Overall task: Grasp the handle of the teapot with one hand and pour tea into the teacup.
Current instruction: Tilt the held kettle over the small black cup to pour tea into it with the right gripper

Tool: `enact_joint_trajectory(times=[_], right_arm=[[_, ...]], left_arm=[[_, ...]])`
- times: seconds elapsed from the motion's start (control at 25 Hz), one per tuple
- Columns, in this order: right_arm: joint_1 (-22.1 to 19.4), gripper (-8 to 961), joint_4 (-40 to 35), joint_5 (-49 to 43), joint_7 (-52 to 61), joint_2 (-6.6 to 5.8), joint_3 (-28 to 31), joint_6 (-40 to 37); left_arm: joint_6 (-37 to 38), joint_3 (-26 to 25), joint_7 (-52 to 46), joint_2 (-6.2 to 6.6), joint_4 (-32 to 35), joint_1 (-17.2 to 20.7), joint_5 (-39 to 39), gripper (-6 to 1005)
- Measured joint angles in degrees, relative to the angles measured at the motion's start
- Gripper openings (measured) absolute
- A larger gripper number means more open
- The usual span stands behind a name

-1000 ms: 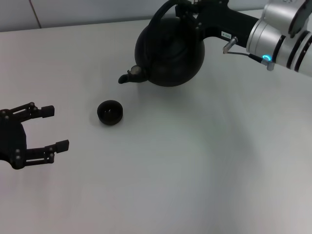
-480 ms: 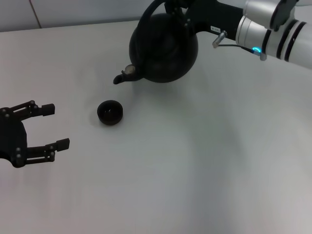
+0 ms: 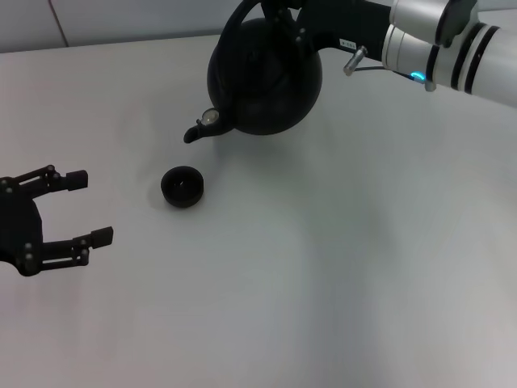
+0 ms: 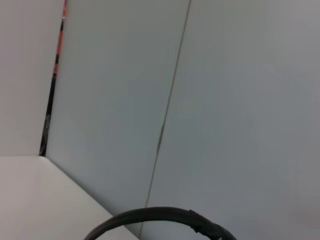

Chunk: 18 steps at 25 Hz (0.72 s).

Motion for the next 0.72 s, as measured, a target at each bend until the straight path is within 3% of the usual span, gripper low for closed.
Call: enact_joint_trajectory(times=[0.72], right_arm=[[0.74, 121, -2.36, -2.91, -0.33, 0.0, -2.28, 0.62]], left_arm=[[0.0, -0.25, 0.05, -0.05, 0.09, 0.01, 0.0, 863]])
